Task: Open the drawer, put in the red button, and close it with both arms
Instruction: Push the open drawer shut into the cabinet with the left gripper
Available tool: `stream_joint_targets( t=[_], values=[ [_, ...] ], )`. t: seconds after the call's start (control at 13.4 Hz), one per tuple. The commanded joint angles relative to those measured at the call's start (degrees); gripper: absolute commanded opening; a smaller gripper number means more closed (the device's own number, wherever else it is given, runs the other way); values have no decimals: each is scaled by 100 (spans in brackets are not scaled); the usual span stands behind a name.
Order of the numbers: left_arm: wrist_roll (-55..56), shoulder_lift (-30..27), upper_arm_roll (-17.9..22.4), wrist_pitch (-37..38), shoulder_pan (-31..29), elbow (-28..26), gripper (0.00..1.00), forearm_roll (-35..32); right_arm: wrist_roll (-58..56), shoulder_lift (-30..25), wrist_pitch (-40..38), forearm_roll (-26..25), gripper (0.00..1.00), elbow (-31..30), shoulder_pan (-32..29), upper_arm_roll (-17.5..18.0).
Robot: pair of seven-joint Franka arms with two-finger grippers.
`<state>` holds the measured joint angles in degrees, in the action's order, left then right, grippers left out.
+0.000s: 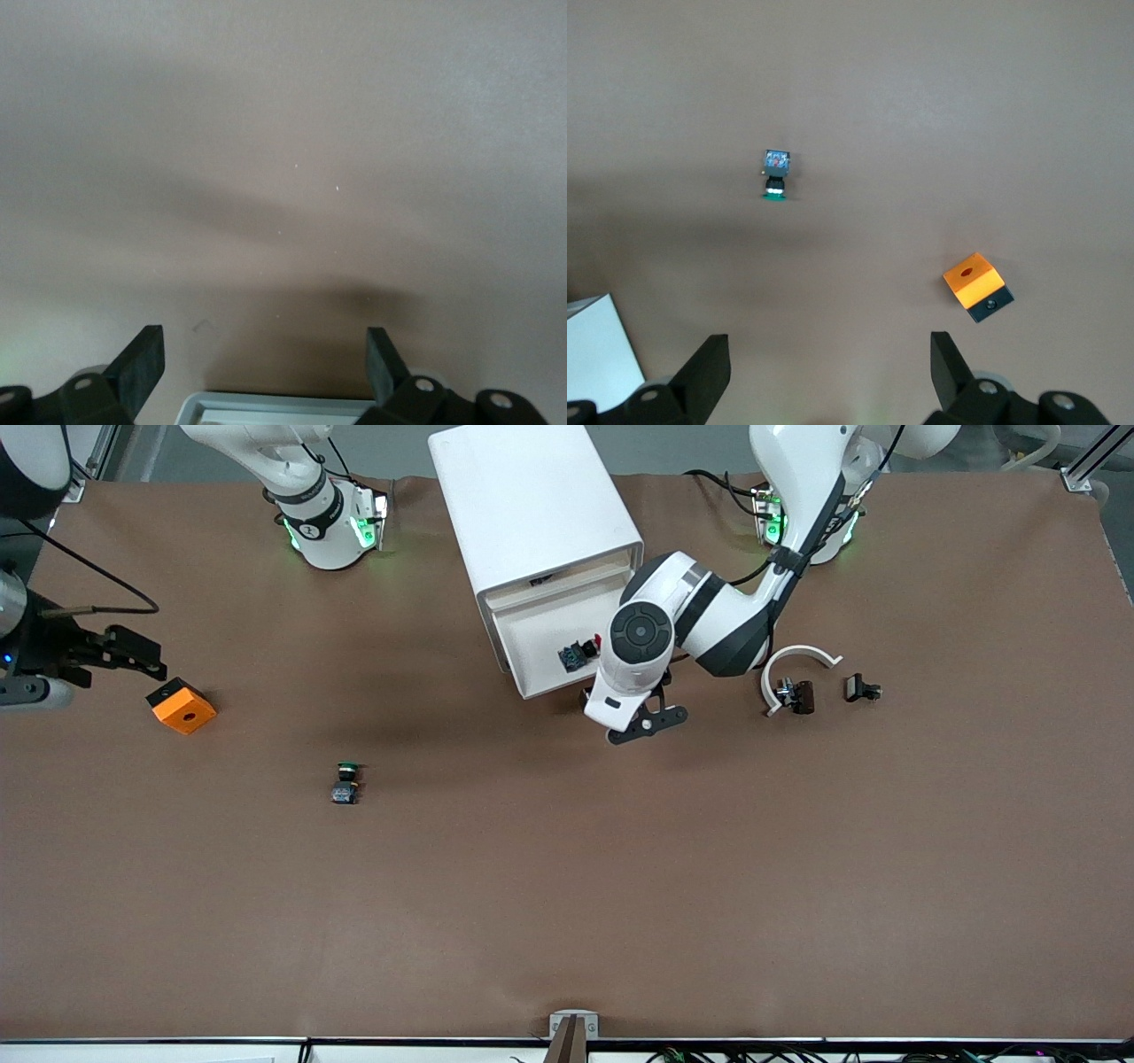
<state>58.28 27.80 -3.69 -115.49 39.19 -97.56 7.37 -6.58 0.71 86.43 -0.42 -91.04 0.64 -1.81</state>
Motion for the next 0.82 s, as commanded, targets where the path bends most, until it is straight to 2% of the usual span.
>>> stream_joint_targets(
  t=[0.0,0.52,0.74],
  values=[
    [237,50,-131,88,18,53,100,133,-10,26,-407,-90,100,620,-73,59],
    [175,129,-246,88,27,123,100,449,25,-27,-452,-151,100,684,-56,67],
    [166,120,-255,88,27,132,100,721,95,-377,-286,-186,100,238,93,102]
  ],
)
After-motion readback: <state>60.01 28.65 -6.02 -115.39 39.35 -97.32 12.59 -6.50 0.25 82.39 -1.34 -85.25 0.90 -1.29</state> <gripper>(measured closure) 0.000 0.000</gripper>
